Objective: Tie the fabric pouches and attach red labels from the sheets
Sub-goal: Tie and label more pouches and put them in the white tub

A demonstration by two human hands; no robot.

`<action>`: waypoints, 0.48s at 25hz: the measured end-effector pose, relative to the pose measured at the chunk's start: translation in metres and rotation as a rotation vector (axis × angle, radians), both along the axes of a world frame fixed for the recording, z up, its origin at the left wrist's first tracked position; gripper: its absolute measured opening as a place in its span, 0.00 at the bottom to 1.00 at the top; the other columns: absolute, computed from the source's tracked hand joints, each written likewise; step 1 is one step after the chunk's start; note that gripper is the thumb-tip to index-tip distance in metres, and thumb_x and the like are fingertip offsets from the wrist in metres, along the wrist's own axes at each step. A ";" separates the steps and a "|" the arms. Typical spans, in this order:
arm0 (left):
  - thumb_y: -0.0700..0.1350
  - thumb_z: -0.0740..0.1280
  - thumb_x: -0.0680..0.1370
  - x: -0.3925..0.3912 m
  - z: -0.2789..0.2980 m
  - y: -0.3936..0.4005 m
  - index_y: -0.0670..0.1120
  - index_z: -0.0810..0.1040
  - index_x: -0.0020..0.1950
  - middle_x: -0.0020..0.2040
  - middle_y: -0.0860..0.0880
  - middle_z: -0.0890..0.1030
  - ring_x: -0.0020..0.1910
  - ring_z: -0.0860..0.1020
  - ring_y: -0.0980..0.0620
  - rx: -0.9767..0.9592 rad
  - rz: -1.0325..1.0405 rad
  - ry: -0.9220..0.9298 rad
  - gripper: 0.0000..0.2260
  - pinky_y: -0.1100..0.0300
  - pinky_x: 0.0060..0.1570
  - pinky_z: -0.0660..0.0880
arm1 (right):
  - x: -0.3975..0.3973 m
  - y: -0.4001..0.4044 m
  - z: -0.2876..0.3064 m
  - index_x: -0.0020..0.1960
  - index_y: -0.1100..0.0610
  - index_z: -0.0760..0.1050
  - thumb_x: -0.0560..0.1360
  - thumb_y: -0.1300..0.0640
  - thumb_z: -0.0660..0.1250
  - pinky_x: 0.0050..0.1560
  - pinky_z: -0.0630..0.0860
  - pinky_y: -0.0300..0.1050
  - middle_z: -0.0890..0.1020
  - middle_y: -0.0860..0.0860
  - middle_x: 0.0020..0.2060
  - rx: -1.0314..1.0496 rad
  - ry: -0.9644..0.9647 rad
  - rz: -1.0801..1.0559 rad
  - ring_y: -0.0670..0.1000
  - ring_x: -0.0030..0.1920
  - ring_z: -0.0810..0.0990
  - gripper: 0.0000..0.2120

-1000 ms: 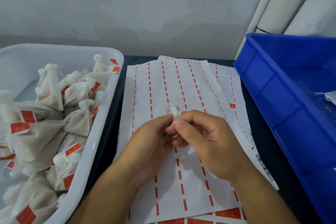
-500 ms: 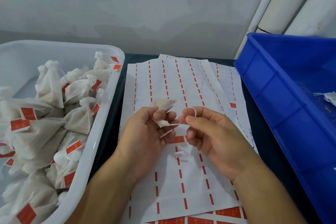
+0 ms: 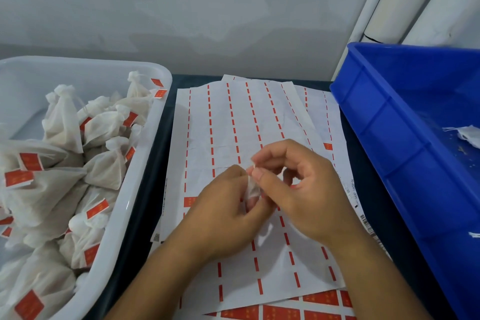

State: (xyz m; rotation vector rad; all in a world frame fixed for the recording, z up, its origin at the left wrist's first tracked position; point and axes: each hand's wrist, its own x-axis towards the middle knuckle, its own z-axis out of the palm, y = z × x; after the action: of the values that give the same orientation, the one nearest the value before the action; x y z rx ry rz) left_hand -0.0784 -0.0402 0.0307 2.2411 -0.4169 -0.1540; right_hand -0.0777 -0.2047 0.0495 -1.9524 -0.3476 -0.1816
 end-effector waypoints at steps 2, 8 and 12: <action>0.62 0.54 0.80 0.000 -0.002 -0.001 0.57 0.79 0.61 0.59 0.59 0.80 0.56 0.78 0.61 -0.005 -0.038 -0.039 0.20 0.64 0.56 0.78 | -0.001 0.000 -0.003 0.52 0.41 0.82 0.77 0.51 0.73 0.51 0.76 0.30 0.82 0.40 0.49 -0.082 -0.027 0.011 0.42 0.56 0.82 0.06; 0.57 0.49 0.82 0.000 -0.002 0.001 0.61 0.80 0.56 0.56 0.61 0.81 0.58 0.78 0.62 -0.089 -0.058 -0.056 0.19 0.65 0.56 0.75 | 0.003 -0.005 -0.005 0.54 0.41 0.82 0.78 0.53 0.74 0.49 0.79 0.32 0.82 0.38 0.53 -0.032 -0.019 0.027 0.41 0.60 0.81 0.08; 0.57 0.49 0.79 0.000 0.002 0.001 0.63 0.74 0.39 0.43 0.64 0.79 0.46 0.78 0.60 -0.142 -0.007 -0.031 0.16 0.72 0.43 0.71 | 0.004 -0.006 -0.005 0.63 0.41 0.79 0.81 0.47 0.66 0.49 0.79 0.29 0.83 0.35 0.54 -0.098 0.003 0.101 0.39 0.61 0.80 0.11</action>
State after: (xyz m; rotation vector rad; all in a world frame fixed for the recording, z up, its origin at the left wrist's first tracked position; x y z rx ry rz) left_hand -0.0786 -0.0390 0.0323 2.1051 -0.4386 -0.0901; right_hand -0.0733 -0.2104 0.0446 -2.0259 -0.4595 -0.0975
